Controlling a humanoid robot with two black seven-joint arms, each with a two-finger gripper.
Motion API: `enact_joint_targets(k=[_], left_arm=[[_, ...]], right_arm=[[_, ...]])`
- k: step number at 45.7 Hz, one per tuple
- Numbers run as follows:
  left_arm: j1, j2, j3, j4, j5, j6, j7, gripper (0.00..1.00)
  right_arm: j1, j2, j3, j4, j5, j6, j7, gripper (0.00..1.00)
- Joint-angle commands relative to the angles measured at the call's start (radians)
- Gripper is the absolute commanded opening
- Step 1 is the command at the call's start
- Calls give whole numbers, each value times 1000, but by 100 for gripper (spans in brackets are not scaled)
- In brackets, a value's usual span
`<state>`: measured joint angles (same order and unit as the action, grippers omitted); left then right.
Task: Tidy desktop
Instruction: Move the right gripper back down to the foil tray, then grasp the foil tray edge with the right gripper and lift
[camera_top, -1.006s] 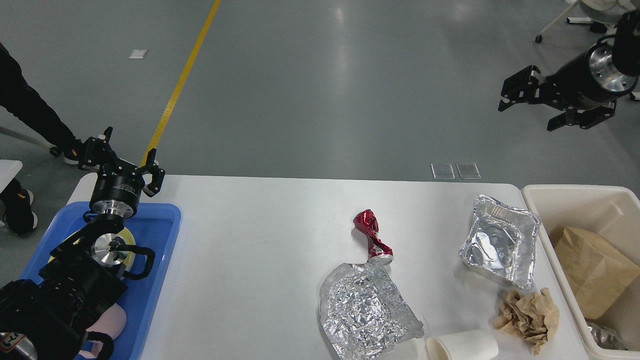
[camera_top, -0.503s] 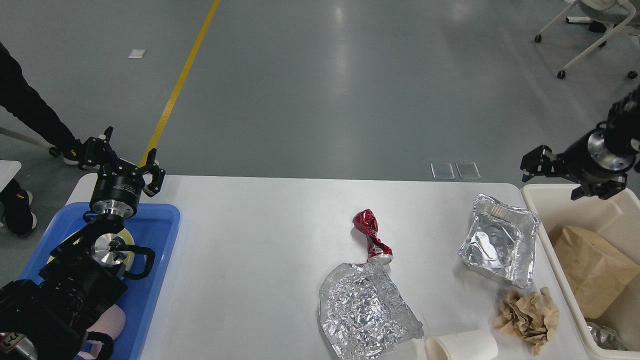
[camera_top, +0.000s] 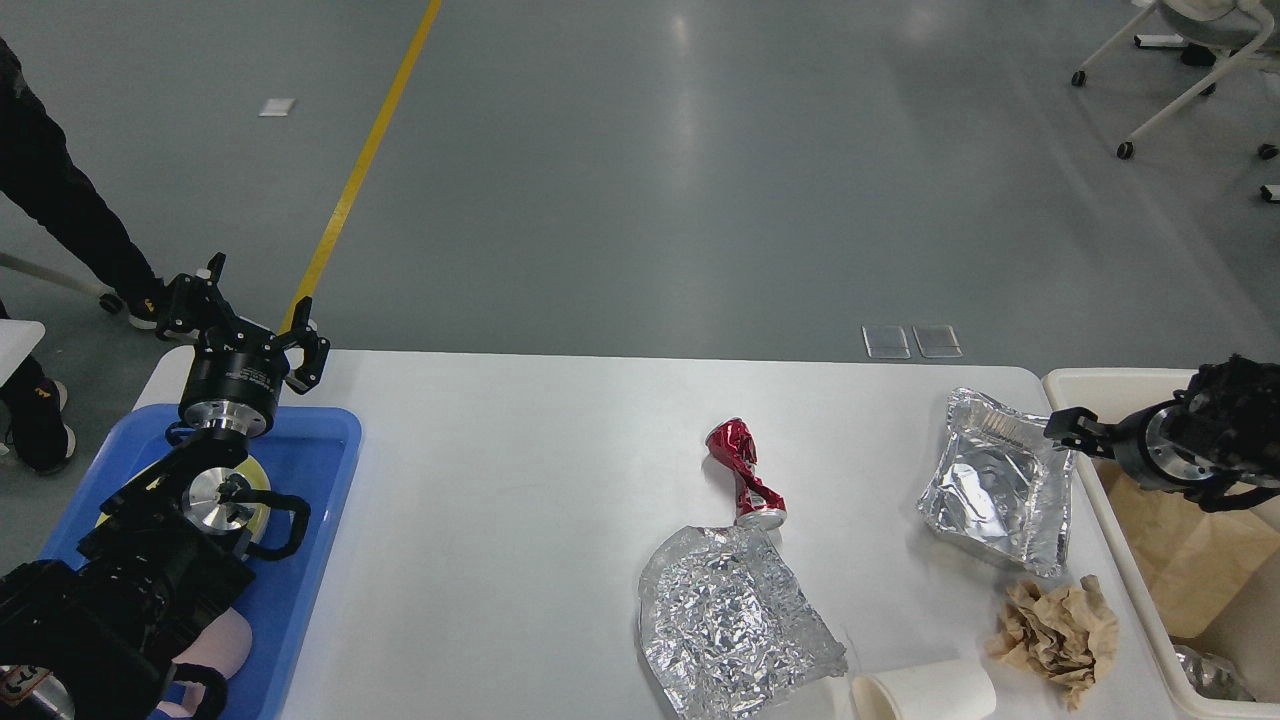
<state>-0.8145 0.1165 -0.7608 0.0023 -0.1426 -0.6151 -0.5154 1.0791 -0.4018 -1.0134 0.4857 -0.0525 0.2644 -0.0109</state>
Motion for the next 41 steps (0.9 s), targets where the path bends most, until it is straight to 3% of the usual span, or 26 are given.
enact_joint_targets(k=[1,11,13,17,21,24,41], left_arm=[[0,0,0,1,0,0,0,96],[0,0,0,1,0,0,0,96],[0,0,0,-1,0,0,0,96],[0,0,0,1,0,0,0,96],[0,0,0,1,0,0,0,96],[0,0,0,1,0,0,0,96],[0,0,0,-1,0,0,0,96]], right_arm=[[-56,34,18,-36,6,-10,0,100],[-151,63,110,-98,8,-59,-1,100],[-160,69,124,-104,8,-66,-1,95],[-168,69,134,-102,8,-74,-1,71],[-176,66,134,-99,8,-73,-1,22],[-174,63,134,-95,8,-71,-1,1],[-110,60,214,-67,8,-57,-1,0]])
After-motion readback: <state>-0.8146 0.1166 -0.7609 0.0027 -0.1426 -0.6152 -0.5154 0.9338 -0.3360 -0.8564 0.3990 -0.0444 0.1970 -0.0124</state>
